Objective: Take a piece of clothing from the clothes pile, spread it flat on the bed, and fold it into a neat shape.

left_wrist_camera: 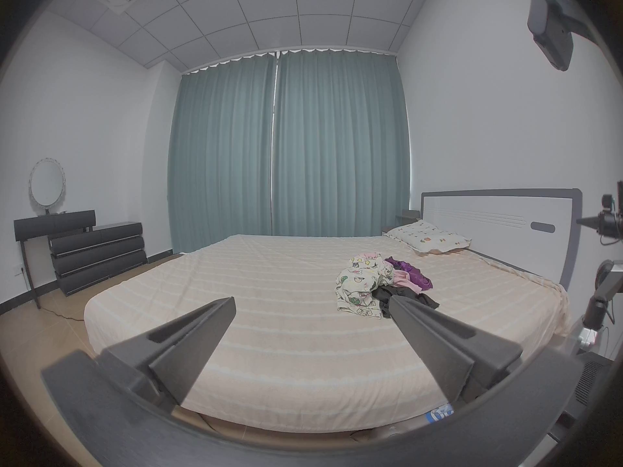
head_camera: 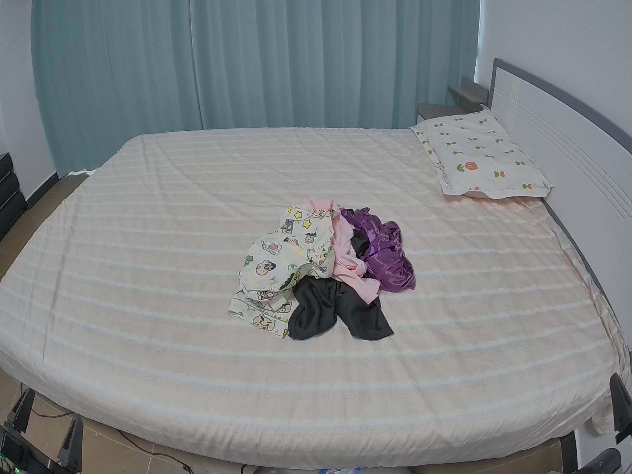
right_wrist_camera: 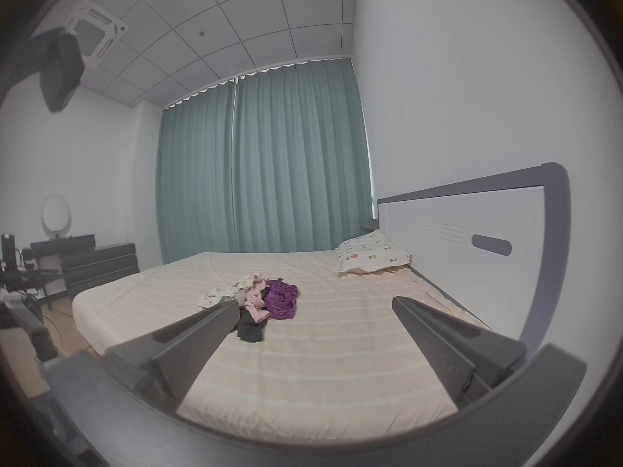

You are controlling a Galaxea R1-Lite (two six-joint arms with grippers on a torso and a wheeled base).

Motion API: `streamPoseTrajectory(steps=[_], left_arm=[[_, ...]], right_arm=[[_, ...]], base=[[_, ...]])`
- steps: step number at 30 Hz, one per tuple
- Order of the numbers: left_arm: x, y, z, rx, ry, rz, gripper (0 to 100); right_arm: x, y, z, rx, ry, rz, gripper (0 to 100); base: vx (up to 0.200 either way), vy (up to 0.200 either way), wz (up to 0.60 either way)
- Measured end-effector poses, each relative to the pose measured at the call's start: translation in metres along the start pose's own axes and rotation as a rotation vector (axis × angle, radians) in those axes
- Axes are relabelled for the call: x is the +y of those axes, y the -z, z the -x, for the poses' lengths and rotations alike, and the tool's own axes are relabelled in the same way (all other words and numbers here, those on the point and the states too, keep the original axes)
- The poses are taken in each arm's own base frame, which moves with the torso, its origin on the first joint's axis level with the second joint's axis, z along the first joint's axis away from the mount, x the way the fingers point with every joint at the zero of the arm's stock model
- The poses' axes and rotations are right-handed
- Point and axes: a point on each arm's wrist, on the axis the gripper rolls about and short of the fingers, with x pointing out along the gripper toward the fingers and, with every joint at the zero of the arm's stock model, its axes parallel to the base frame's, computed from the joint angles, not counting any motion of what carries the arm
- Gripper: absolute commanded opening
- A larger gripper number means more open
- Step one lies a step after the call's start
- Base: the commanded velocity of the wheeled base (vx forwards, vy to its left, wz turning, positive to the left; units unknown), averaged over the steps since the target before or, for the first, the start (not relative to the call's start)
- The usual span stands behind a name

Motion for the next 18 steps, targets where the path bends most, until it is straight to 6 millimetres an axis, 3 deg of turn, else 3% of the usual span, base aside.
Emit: streamPoseTrajectory(steps=[7, 12, 18], left_arm=[[0.0, 0.0, 0.0, 0.0, 0.003, -0.001, 100], [0.0, 0.0, 0.0, 0.0, 0.006, -0.002, 100], [0.0, 0.0, 0.0, 0.0, 0.008, -0.003, 100]], right_arm=[[0.001, -0.026, -0.036, 0.17, -0.08, -0.053, 100], [0.005, -0.037, -0.082, 0.29, -0.131, -0.108, 100], [0.014, -0.036, -0.134, 0.403, -0.152, -0.161, 100]], base=[[0.0, 0.0, 0.0], [0.0, 0.0, 0.0], [0.0, 0.0, 0.0]])
